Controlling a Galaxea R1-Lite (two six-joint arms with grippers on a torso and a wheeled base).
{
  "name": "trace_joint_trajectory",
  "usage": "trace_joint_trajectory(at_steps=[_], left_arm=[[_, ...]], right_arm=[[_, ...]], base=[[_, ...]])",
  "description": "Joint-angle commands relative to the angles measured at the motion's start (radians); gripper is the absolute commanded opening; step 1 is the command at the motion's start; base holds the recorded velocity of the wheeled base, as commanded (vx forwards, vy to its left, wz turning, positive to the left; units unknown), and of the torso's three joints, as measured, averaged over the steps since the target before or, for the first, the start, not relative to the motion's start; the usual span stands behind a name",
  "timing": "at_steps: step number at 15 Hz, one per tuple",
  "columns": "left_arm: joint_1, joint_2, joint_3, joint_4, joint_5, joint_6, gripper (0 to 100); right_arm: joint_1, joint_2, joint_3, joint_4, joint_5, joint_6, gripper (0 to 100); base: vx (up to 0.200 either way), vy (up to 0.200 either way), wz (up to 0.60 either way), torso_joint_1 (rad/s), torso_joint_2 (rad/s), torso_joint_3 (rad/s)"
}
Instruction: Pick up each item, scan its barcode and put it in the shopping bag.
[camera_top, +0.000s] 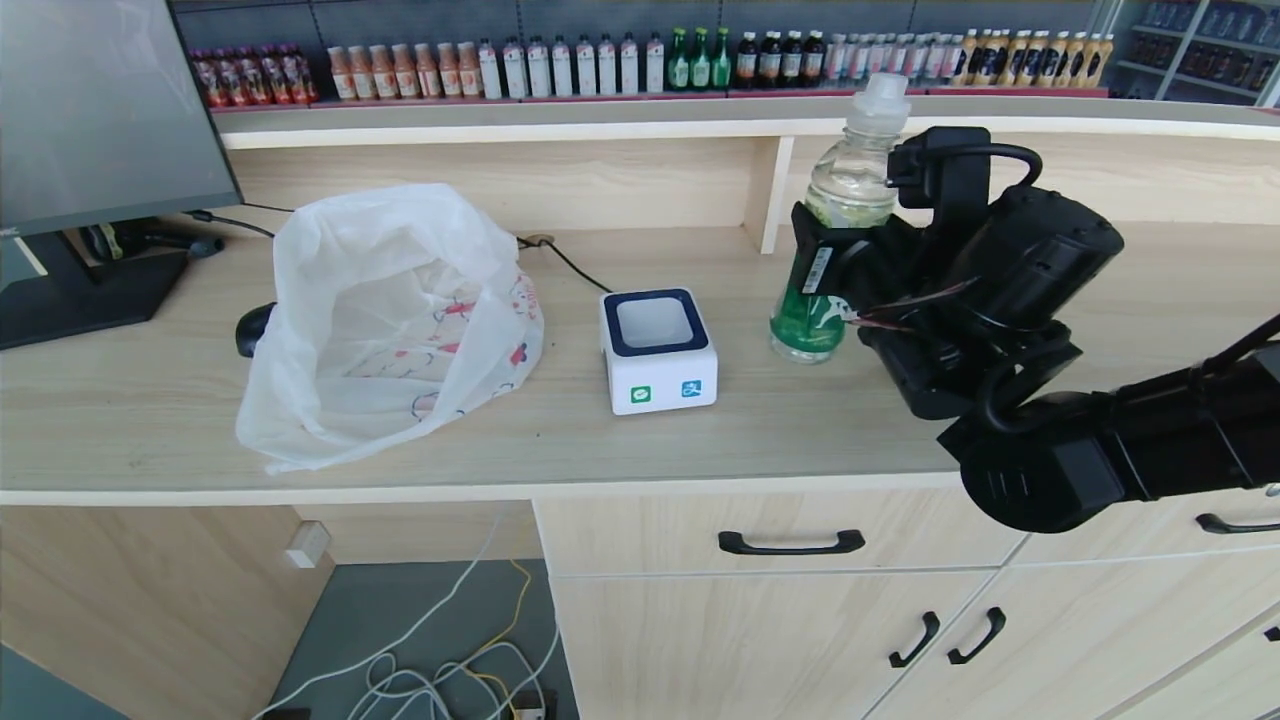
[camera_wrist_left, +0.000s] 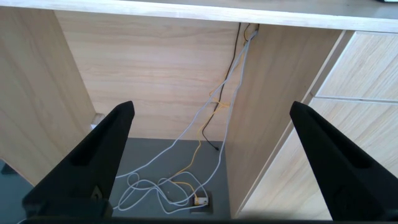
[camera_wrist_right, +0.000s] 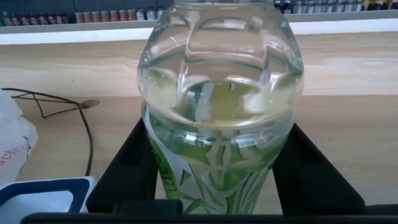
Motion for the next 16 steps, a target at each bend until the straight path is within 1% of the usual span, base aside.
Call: trace_joint_trajectory(at_steps=[1,4,9,11,16], left_arm=[[0.000,0.000,0.000,0.000,0.000,0.000,100],[0.000,0.000,0.000,0.000,0.000,0.000,100],[0.000,0.000,0.000,0.000,0.000,0.000,100],[0.000,0.000,0.000,0.000,0.000,0.000,100],[0.000,0.000,0.000,0.000,0.000,0.000,100]], right_arm=[[-0.003,-0.024,-0.053,0.005,0.001,0.000,0],[0.006,-0.045,-0.106,0.041,0.003,0.000,0],[0.029,-0.142,-0.088,0.091,0.024,0.002,0],[0.034,-0.200,-0.044,0.119,0.038,0.002,0],[0.060,-0.329,0.127,0.122,0.051,0.020,0]], base=[[0.000,0.000,0.00,0.000,0.00,0.000],[0.000,0.000,0.00,0.000,0.00,0.000],[0.000,0.000,0.00,0.000,0.00,0.000],[0.000,0.000,0.00,0.000,0.00,0.000],[0.000,0.000,0.00,0.000,0.00,0.000]])
